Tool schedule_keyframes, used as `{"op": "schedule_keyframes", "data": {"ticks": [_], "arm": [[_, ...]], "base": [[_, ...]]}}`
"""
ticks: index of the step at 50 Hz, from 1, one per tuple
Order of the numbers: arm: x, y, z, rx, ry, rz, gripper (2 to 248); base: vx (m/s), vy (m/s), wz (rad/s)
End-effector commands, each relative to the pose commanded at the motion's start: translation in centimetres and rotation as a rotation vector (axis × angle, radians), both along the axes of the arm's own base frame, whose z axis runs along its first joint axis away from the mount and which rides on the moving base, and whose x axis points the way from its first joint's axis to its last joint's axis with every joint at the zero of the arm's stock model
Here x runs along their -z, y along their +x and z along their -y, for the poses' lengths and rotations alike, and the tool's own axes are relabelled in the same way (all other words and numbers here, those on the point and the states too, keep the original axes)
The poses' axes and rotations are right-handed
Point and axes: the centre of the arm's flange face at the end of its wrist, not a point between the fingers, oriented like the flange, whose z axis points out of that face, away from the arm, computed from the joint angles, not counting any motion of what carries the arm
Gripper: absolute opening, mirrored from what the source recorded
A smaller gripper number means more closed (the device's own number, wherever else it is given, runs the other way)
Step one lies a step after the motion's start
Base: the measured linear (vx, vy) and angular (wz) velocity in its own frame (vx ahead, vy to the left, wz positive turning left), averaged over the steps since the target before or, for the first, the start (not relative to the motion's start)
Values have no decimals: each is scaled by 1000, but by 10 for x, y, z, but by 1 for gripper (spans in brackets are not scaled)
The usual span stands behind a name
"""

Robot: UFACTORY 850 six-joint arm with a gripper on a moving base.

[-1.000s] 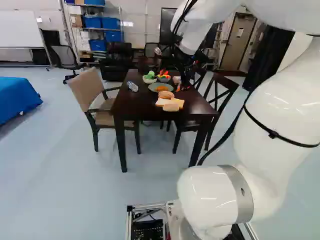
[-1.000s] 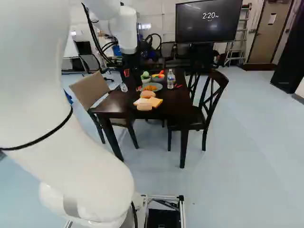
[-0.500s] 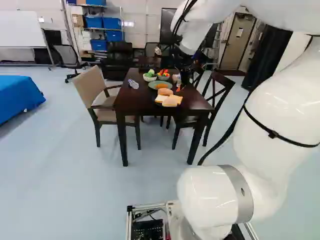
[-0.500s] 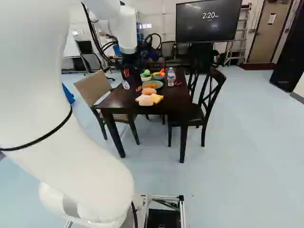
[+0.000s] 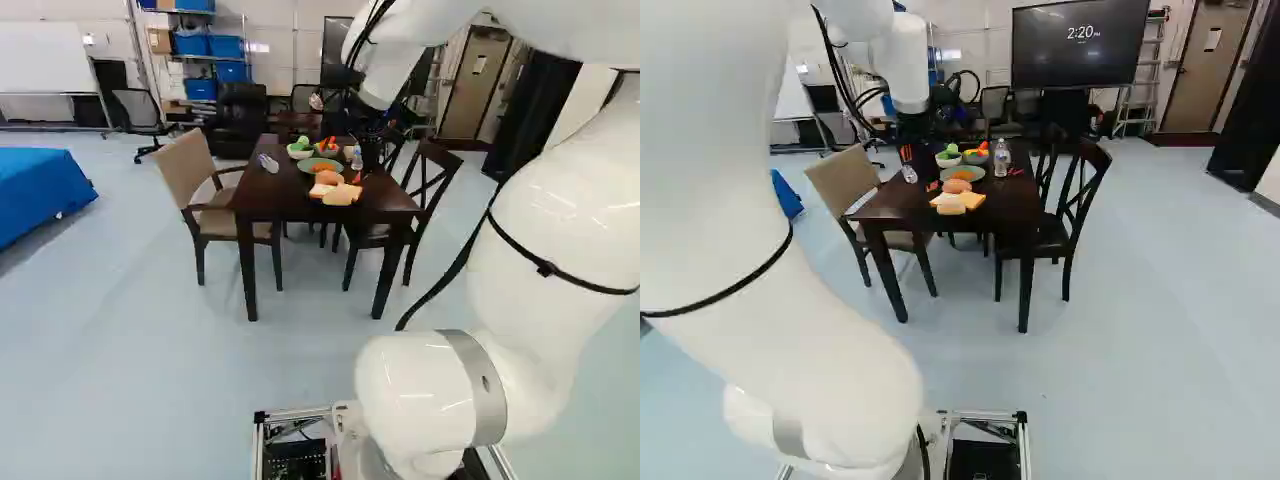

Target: Move the croissant to the empty plate

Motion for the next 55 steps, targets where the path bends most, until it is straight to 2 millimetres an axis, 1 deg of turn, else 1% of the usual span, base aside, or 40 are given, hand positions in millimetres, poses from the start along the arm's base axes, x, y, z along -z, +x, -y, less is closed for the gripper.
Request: {"op": "schedule_keyframes", "data": {"ticks": [27,41,55], "arm": [[0,0,0,0,0,0,247],[2,0,0,-2,-4,5,247],[8,-2,1,-7,-20,21,247]], "base": [[-124,3,13],[-4,0,1],[0,0,0]]}}
